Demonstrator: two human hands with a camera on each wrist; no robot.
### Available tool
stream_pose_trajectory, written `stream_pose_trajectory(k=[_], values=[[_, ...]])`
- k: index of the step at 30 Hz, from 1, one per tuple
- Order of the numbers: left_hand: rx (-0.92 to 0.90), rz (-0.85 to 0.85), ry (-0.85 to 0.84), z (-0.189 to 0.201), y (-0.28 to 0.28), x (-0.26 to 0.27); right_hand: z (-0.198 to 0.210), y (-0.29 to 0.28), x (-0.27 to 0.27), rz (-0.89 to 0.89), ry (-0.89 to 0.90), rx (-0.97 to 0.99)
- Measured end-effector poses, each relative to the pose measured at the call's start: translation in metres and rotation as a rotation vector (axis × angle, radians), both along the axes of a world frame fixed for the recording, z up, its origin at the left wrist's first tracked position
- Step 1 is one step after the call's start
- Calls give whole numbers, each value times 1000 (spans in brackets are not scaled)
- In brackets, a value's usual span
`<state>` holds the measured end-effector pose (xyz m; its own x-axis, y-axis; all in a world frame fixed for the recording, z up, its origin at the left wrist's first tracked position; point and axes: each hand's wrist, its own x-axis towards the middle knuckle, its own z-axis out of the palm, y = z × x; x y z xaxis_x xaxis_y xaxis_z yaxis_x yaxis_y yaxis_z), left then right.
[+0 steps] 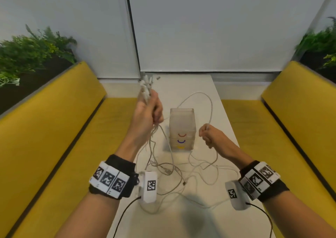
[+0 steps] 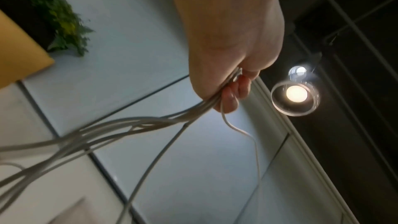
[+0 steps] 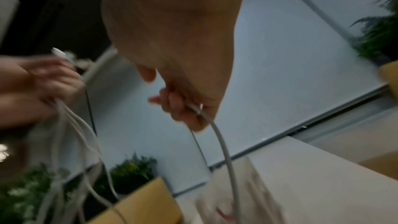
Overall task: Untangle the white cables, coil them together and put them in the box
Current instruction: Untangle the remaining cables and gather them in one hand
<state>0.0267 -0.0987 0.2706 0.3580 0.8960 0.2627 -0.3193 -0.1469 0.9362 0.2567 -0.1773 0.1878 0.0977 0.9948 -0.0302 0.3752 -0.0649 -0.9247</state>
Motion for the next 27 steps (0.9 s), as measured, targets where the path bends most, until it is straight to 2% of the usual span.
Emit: stream_pose_trajectory(k=[2,6,10,15,19,20,24,27], values=[[5,-52,74,-7,-7,11,11,0,-5,42,-151,-12],[94,-5,232,-11,-6,9,18,0,8,51,-521,116],[291,-54,381,-20,-10,16,27,2,5,141,-701,173],[235,-60,490,-37,-25,43,37,3,-28,201,-855,197],[210,92,455,-44,-22,52,44,-4,-45,363,-807,160],[211,133,428,-43,-17,51,46,-7,-46,384,-750,138],[170,296,304,-30,8,30,30,-17,-24,409,-225,-112],[157,346,331,-17,21,11,-6,-25,7,314,-1,-346]])
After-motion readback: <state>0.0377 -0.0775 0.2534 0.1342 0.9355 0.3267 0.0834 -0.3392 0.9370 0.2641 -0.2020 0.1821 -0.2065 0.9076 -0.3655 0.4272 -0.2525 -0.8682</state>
